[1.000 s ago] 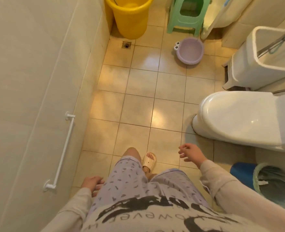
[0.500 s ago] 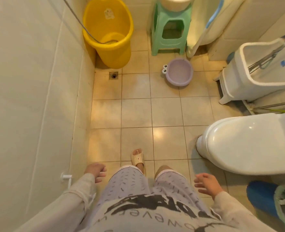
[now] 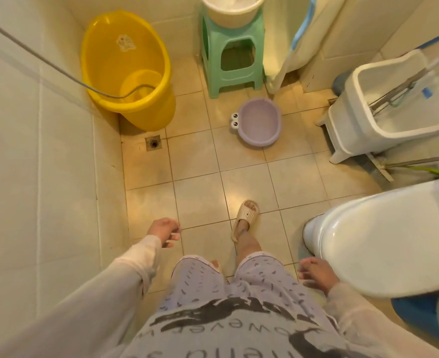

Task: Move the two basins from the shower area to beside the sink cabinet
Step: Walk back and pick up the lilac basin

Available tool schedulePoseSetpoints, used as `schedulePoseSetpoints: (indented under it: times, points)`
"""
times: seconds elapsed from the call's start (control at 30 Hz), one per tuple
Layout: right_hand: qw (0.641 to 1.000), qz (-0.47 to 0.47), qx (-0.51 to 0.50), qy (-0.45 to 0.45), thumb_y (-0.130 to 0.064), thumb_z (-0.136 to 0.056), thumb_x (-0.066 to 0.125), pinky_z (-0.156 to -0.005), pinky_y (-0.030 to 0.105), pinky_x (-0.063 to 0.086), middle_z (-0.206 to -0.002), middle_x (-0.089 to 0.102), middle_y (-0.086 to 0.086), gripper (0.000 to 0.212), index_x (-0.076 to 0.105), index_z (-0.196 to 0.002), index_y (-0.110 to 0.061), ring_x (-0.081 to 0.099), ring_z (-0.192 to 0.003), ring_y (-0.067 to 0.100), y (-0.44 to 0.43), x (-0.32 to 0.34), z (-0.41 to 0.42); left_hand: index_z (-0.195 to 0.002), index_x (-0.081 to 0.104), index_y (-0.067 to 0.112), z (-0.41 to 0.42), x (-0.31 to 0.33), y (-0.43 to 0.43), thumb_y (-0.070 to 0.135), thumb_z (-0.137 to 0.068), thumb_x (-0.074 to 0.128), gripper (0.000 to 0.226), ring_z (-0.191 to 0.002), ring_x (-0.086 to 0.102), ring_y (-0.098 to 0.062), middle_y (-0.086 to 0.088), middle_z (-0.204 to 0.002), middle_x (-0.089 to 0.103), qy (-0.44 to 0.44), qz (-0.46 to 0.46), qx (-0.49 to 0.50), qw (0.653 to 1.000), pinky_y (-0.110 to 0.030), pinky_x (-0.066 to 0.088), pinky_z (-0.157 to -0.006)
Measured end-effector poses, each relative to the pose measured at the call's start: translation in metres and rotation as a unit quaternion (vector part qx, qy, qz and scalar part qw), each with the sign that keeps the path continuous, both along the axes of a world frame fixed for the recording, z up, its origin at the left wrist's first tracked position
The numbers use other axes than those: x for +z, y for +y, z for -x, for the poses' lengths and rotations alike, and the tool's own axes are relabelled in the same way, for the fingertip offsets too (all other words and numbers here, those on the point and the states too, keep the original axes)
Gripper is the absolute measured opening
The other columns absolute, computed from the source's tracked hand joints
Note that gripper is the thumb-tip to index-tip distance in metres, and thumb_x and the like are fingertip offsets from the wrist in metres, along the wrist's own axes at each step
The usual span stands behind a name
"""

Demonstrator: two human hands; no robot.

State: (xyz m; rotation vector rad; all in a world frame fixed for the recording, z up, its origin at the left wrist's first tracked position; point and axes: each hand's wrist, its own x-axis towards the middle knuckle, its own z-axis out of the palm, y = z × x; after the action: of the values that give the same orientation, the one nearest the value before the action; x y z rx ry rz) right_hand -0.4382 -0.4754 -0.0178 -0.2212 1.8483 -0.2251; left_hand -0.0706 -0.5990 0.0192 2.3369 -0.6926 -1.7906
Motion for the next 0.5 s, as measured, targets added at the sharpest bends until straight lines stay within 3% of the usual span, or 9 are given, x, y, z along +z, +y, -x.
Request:
schedulePoseSetpoints:
  times: [0.2,0.3,0.5]
  points:
    - [0.997,0.078,0.005,-0.017,-0.007,-0.092,0.048,-0.055,0.027,0.041,-0.081,0.058,0.013,0.010,0.057,-0.097,-0.004,0.054,-0.064,0.021,-0.142,0.015,0.028,-0.082,0.059,0.012,0.012,-0.024,-0.018,0.014,-0.090,0.051,0.012,-0.063,0.053,-0.018,-0.013,-0.097,0.061,-0.042,-0.086,0.038,0.995,-0.026,0.042,-0.056]
    - [0.994,0.097,0.057,-0.013,-0.008,-0.093,0.050,-0.057,0.026,0.043,-0.083,0.060,0.012,0.010,0.057,-0.098,-0.006,0.056,-0.066,0.020,-0.197,0.027,0.036,-0.094,0.059,0.006,0.016,-0.024,-0.035,0.011,-0.091,0.049,0.012,-0.062,0.051,-0.019,-0.013,-0.094,0.059,-0.063,-0.112,0.066,0.990,-0.028,0.042,-0.056]
    - [0.993,0.102,0.064,-0.002,-0.005,-0.092,0.046,-0.060,0.027,0.045,-0.086,0.061,0.012,0.016,0.059,-0.102,-0.005,0.056,-0.069,0.021,-0.264,0.031,0.047,-0.097,0.058,0.004,0.016,-0.026,-0.093,0.012,-0.091,0.049,0.013,-0.063,0.050,-0.021,-0.012,-0.087,0.059,-0.067,-0.115,0.070,0.989,-0.028,0.042,-0.060]
